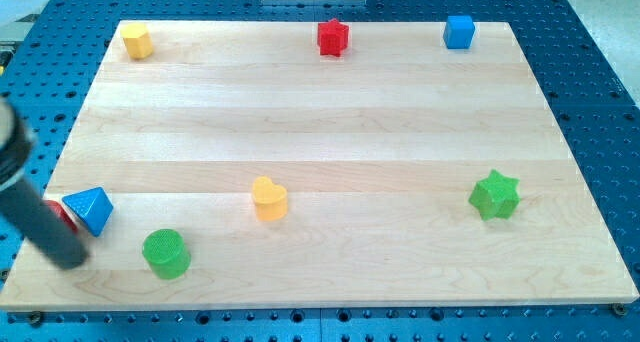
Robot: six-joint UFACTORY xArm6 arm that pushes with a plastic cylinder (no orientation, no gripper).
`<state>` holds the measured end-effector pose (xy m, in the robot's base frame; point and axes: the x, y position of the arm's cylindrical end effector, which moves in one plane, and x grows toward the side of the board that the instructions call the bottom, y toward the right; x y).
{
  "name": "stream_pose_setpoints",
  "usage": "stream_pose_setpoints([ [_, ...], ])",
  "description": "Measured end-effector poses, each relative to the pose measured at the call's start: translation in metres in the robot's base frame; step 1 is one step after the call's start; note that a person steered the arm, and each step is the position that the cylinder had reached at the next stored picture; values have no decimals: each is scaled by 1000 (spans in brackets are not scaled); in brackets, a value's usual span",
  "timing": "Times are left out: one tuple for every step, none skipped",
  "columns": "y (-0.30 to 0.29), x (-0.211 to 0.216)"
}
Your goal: Place the triangle above the red circle
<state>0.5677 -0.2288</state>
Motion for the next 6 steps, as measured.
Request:
stream_pose_setpoints([
  [28, -54],
  [36, -52],
  [32, -8],
  [-4, -51],
  [4, -122],
  [4, -150],
])
